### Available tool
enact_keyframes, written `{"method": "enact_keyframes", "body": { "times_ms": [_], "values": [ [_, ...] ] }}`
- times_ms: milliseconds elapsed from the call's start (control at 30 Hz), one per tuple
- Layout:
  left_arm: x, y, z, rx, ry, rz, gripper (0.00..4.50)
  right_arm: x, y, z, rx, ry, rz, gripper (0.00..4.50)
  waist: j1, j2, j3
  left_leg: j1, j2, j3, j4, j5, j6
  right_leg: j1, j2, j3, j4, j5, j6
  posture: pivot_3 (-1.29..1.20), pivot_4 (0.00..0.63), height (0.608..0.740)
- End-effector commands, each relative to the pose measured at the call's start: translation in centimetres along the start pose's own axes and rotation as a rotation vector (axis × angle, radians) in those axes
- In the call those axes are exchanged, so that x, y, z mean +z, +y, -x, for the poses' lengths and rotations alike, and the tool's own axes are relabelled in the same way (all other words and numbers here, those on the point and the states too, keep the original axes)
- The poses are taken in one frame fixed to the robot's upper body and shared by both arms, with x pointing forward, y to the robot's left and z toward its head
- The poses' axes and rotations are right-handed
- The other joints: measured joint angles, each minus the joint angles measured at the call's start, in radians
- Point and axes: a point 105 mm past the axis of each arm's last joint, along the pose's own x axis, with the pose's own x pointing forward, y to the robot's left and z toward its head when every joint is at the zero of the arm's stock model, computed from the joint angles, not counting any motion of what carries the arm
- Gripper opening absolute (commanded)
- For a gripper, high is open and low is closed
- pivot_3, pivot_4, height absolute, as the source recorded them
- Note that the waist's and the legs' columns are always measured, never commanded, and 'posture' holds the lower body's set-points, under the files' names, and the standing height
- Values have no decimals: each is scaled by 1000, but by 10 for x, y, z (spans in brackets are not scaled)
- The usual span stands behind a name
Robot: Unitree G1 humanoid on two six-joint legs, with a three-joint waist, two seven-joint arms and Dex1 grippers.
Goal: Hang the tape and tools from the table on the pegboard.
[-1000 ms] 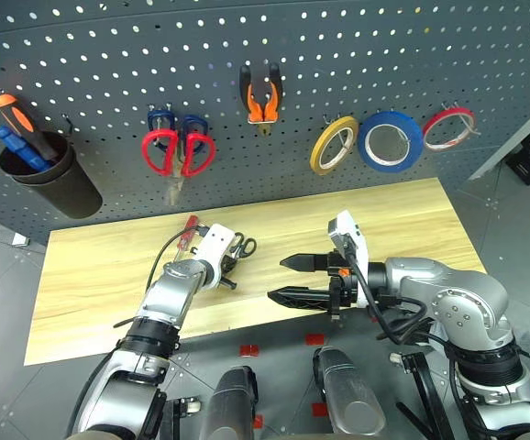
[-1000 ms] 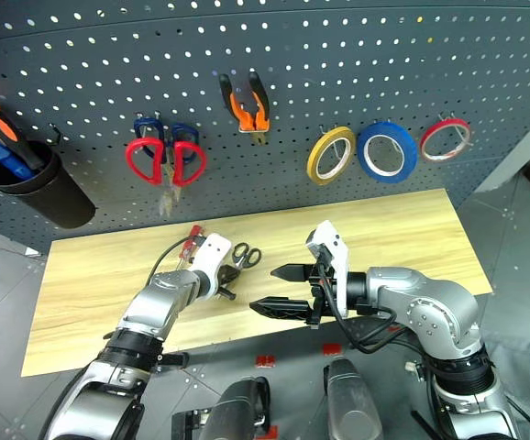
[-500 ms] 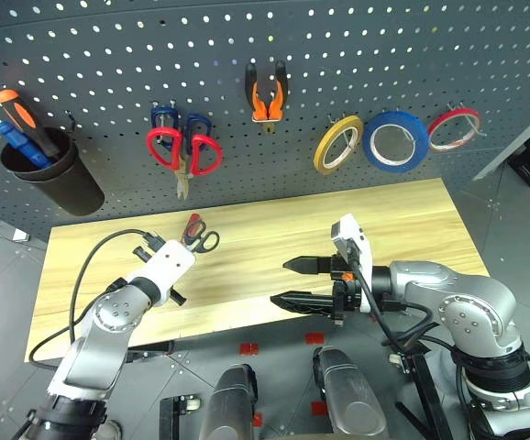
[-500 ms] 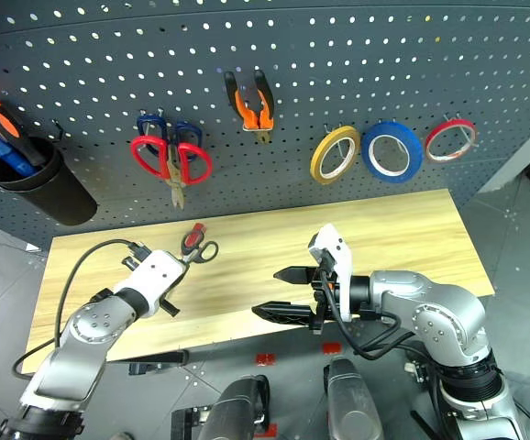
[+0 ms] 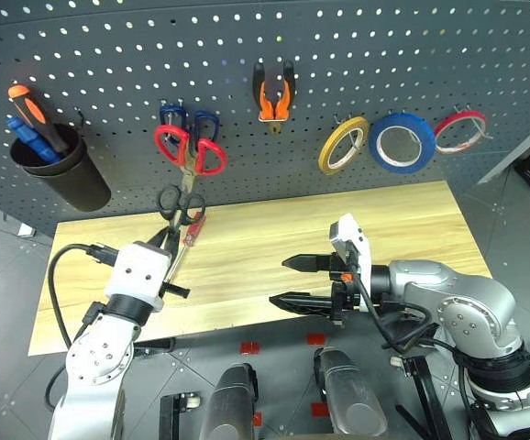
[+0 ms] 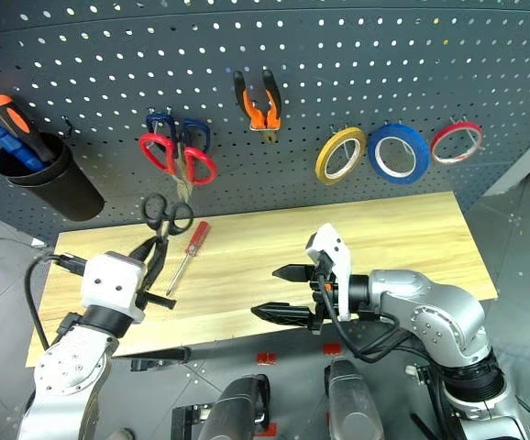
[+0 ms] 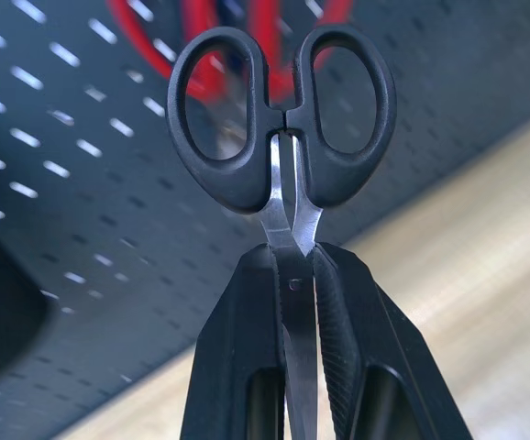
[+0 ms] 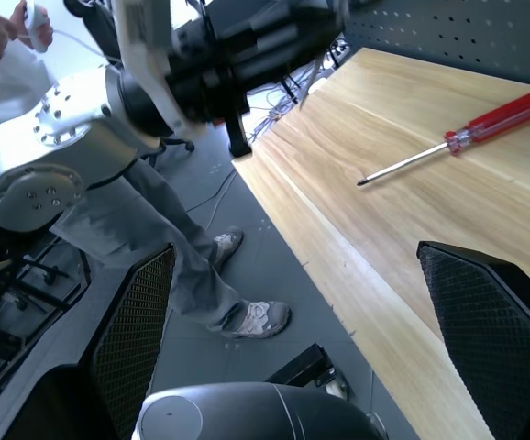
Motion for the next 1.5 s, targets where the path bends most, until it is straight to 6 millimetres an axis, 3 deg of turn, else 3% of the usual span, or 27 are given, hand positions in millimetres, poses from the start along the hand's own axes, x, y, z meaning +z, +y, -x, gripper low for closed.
{"method": "enact_keyframes", "body": {
  "times_ms": [33,367,900,1000,1200,1500],
  "values": [
    [27,10,-4,46,-98,-13,212,8,10,-2,43,-18,67,4500,1,0,0,0,0,0,0,0,0,0,3,0,0,0,0,-154,277,740],
    [40,19,-33,57,-163,-27,212,8,8,-5,45,-13,101,4500,1,0,0,0,1,1,1,0,0,0,5,1,0,1,0,-165,271,740],
    [24,8,-60,13,-132,-34,212,18,6,-7,42,-47,129,4500,-3,-1,-1,0,1,1,2,1,-1,0,5,1,0,1,0,-187,269,740],
    [22,8,-64,15,-124,-34,212,29,6,-9,29,-91,164,4500,-4,-1,-1,0,1,1,2,1,-1,0,5,1,1,1,0,-187,269,740],
    [14,8,-67,10,-98,-17,212,86,-6,-13,-170,-256,482,4500,-7,-1,-1,0,1,1,2,2,-2,-1,5,1,1,1,0,-195,267,740],
    [12,7,-69,7,-93,-1,212,119,-12,-17,-363,-290,850,4500,-7,-1,-3,0,1,3,2,4,-5,-1,4,2,1,1,0,-204,264,740]
  ]
}}
